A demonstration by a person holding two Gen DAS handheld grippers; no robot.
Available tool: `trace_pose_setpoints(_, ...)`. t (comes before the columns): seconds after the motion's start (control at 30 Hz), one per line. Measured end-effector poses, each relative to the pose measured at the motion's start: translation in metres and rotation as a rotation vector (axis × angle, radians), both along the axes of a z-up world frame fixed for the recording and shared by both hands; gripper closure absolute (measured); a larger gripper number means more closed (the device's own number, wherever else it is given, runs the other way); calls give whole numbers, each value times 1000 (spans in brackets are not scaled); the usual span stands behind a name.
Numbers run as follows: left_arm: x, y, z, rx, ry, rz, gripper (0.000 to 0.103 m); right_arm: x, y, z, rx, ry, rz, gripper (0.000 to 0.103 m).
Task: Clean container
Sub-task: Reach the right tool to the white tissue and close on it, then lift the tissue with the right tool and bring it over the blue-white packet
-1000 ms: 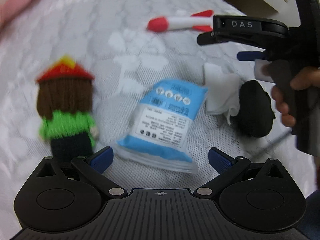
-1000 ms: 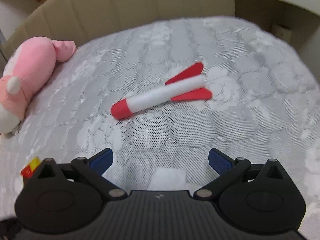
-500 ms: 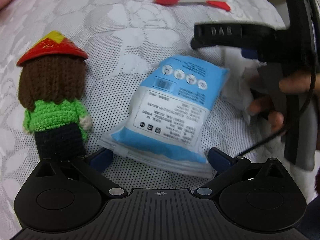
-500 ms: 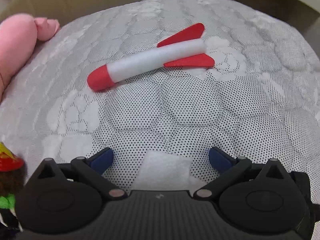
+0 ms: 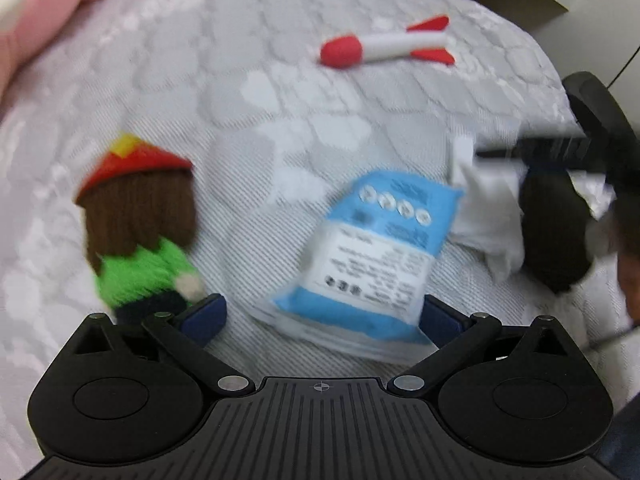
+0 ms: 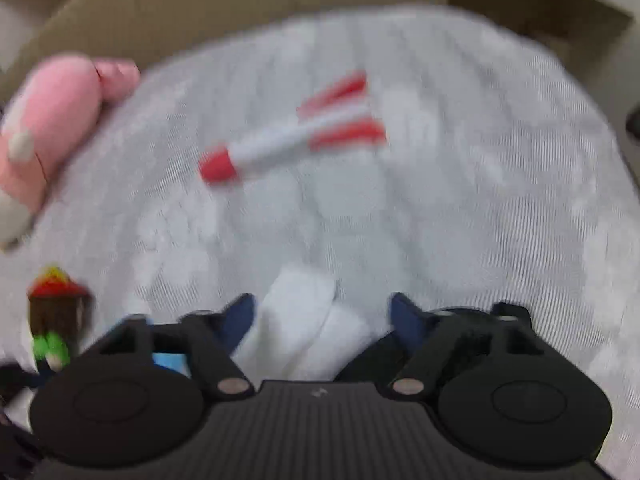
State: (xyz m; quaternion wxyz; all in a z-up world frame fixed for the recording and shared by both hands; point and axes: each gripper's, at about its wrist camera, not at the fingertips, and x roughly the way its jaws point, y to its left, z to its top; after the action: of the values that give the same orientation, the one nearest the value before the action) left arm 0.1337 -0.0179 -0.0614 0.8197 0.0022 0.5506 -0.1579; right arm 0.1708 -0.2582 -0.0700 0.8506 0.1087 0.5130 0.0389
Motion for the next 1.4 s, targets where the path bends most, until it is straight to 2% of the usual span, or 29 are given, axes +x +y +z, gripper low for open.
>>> trace_pose_setpoints(0.07,3,7,3,-65,19,5,0,-1,14,-10,-47,19,56,41)
trace_pose_setpoints(0.13,2,17,4,-113,36,16,0,-8,31,-7,-145,-24,128,51)
trace_pose_setpoints(0.17,2,19,4,-116,36,16,0,-12,35,-3,-140,-33,153,72)
trace_pose_setpoints(0.2,2,20,4,-116,35,15,0,-17,38,0,-111,-35,173,87)
trace_pose_setpoints(0.23,-1,21,7,-107,24,9,0,-22,40,4,-84,-35,185,89)
trace_pose_setpoints(0.37,-17,21,25,-69,-59,-13,0,-57,40,26,56,-50,144,89)
trace_pose_setpoints(0.5,-34,27,49,-111,-174,-35,0,-92,26,41,270,-75,34,89)
trace_pose_setpoints(0.57,-29,18,47,-89,-212,-56,0,-92,22,47,327,-103,20,89)
trace_pose_setpoints(0.67,-22,-20,31,33,-263,-199,0,-93,14,58,344,-158,-10,89)
trace_pose_setpoints(0.73,-21,-43,13,86,-255,-298,0,-93,15,59,302,-173,-11,89)
trace_pose_setpoints(0.83,-26,-59,-6,196,-262,-364,3,-94,15,54,264,-168,-8,89)
trace_pose_setpoints(0.87,-27,-57,-6,208,-256,-362,20,-92,14,52,267,-168,-13,90)
trace_pose_setpoints(0.9,-28,-55,-5,215,-248,-357,32,-90,12,51,261,-171,-19,90)
trace_pose_setpoints(0.93,-28,-50,-2,185,-217,-339,33,-87,12,51,243,-180,-26,90)
trace_pose_setpoints(1.03,-32,-31,8,71,-77,-290,33,-88,15,54,143,-216,-19,90)
trace_pose_setpoints(1.1,-39,-26,11,45,9,-271,31,-92,23,57,111,-245,28,89)
trace_pose_setpoints(1.13,-44,-25,14,40,26,-270,30,-94,26,59,161,-249,60,89)
trace_pose_setpoints(1.2,-50,-23,22,38,34,-256,20,-96,31,62,324,-244,109,89)
trace_pose_setpoints(1.23,-54,-20,28,28,27,-231,9,-96,37,62,381,-235,142,89)
trace_pose_setpoints(1.33,-61,-8,39,-16,32,-184,6,-95,62,57,424,-195,267,87)
trace_pose_setpoints(1.4,-65,-1,34,2,43,-170,6,-94,80,44,337,-132,333,87)
